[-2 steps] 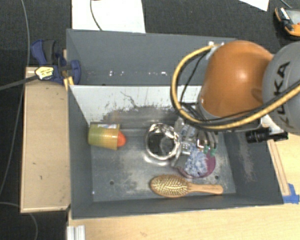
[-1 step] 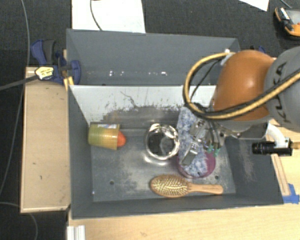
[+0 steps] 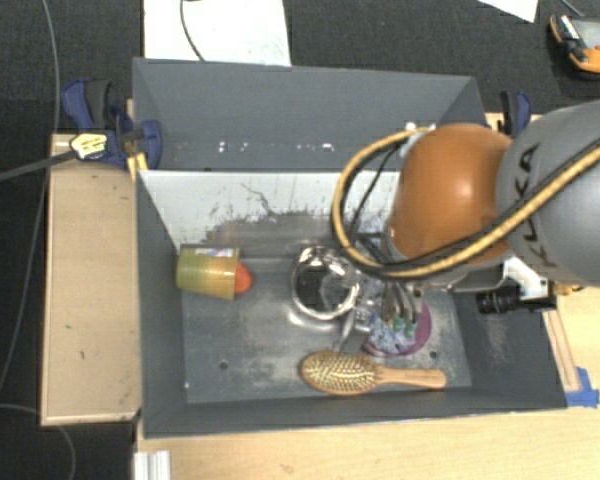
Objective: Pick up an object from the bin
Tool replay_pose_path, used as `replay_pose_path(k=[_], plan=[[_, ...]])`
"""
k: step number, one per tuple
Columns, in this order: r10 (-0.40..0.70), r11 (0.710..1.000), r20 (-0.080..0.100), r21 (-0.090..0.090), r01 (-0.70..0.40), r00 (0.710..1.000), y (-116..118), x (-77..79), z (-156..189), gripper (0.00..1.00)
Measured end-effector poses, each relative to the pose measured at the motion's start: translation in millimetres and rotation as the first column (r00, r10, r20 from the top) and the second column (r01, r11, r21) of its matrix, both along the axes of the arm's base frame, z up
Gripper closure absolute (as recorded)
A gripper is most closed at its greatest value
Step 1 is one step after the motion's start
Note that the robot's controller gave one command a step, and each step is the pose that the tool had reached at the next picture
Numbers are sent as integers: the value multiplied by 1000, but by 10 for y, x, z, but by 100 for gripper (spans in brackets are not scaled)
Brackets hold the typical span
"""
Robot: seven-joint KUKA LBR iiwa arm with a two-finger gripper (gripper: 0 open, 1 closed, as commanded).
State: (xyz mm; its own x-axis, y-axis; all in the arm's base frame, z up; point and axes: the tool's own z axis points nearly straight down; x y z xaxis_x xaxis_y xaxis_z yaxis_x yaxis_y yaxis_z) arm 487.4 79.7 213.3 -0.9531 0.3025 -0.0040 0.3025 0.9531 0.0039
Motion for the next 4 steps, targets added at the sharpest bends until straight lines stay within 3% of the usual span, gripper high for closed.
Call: replay_pose_path(k=[1, 2, 3, 4], plan=[[-288, 958, -8, -5, 288, 958, -183, 172, -410, 0], [-49, 999, 6, 2, 49, 999, -210, -8, 22, 0], [1, 1000, -10, -5, -1, 1000, -435, -9, -693, 0], [-76, 997, 11, 3, 76, 997, -678, -77, -797, 0]])
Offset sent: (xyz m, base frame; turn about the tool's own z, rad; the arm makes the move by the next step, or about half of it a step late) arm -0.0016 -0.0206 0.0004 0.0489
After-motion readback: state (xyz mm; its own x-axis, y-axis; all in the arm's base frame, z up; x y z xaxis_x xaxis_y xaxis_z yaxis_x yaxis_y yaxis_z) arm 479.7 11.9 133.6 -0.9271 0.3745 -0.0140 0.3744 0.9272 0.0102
